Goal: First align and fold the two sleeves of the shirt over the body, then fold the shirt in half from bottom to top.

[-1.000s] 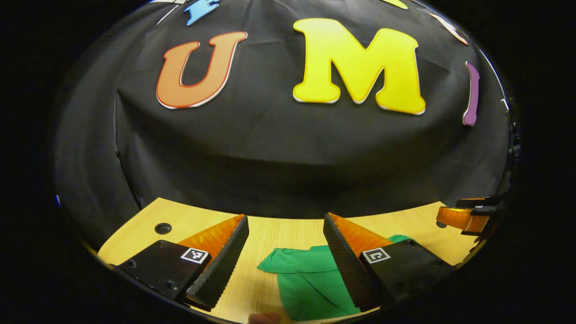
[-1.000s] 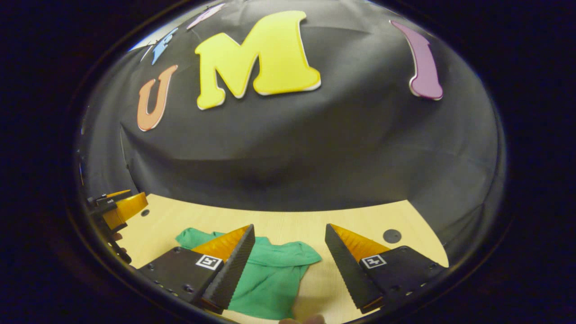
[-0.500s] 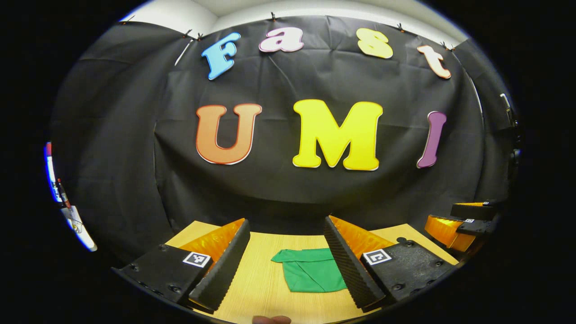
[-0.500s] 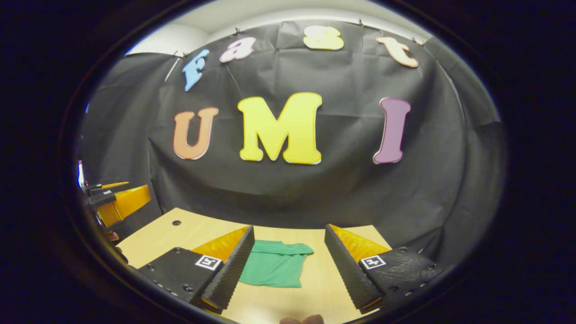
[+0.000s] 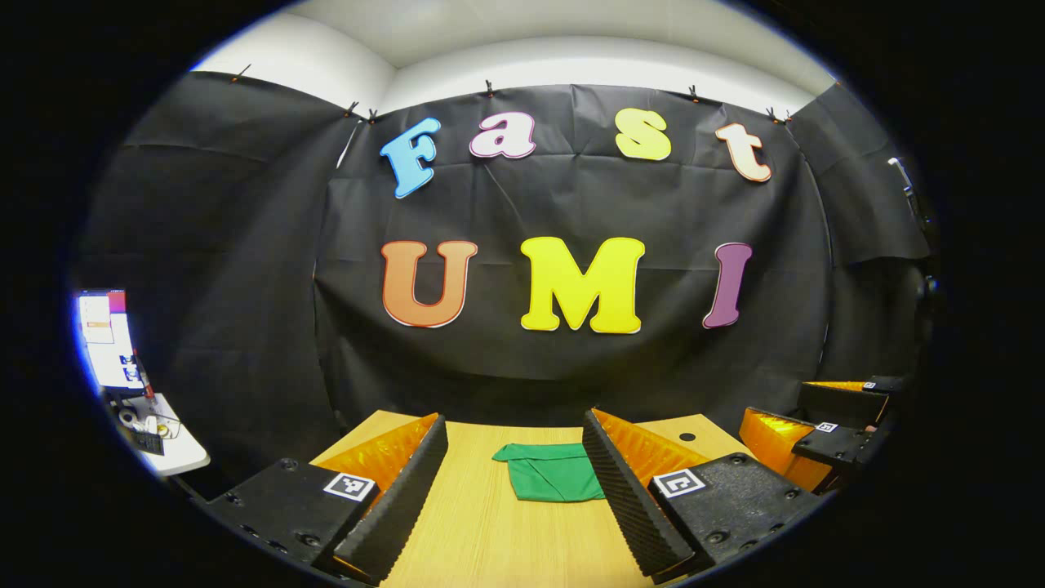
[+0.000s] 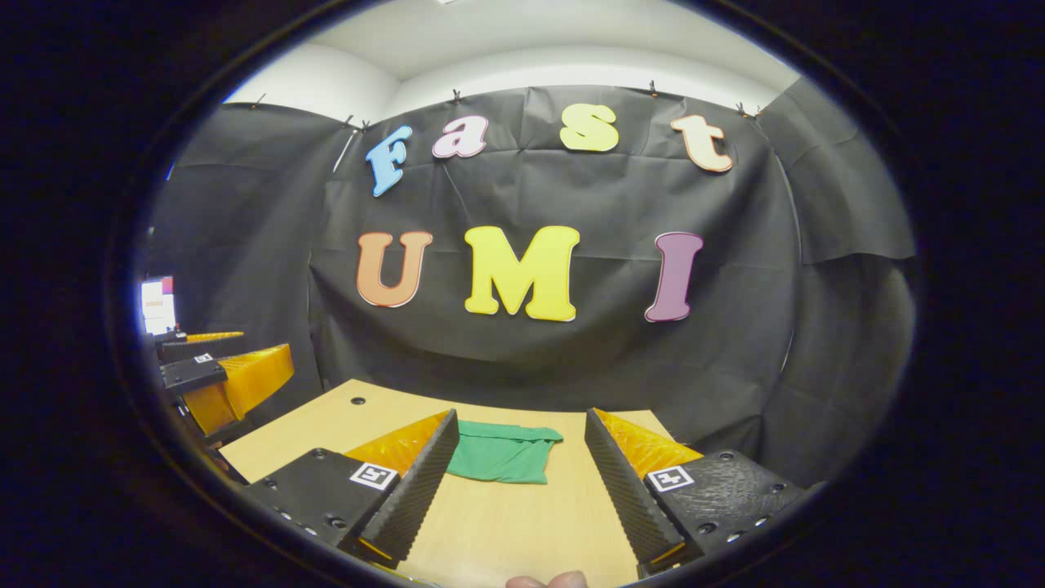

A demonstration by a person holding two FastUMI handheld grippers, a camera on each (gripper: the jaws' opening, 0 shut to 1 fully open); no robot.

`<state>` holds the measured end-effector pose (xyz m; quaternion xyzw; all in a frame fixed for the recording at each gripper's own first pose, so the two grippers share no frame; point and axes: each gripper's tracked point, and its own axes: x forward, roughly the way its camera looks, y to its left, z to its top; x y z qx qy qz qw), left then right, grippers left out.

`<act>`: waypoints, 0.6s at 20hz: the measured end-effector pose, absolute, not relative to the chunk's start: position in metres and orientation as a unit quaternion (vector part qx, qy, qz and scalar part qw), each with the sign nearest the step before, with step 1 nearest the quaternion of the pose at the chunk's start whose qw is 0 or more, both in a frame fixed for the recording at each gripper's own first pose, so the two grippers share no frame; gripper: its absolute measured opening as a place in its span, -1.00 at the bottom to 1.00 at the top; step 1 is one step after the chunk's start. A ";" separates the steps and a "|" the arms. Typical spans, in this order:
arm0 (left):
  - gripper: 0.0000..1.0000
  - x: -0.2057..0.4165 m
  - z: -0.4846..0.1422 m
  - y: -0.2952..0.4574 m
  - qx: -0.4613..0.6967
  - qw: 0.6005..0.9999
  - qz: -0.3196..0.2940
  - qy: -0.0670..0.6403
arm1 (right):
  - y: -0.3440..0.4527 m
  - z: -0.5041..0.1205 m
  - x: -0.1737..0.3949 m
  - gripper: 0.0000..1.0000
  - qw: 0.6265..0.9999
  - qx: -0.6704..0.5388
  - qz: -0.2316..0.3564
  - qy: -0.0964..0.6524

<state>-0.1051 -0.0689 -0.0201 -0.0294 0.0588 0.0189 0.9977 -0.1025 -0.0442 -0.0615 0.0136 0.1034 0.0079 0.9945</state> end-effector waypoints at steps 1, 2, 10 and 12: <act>1.00 -0.112 -0.020 -0.074 -0.033 0.997 0.016 0.062 | -0.047 -0.059 -0.108 0.90 0.995 0.012 0.007 0.102; 1.00 -0.117 -0.017 -0.074 -0.031 0.997 0.015 0.064 | -0.049 -0.055 -0.115 0.92 0.995 0.011 0.007 0.101; 1.00 -0.110 -0.010 -0.068 -0.026 0.998 0.027 0.051 | -0.051 -0.053 -0.112 0.91 0.995 0.025 0.013 0.100; 1.00 -0.107 -0.009 -0.070 -0.022 0.998 0.026 0.052 | -0.052 -0.053 -0.109 0.91 0.994 0.028 0.014 0.101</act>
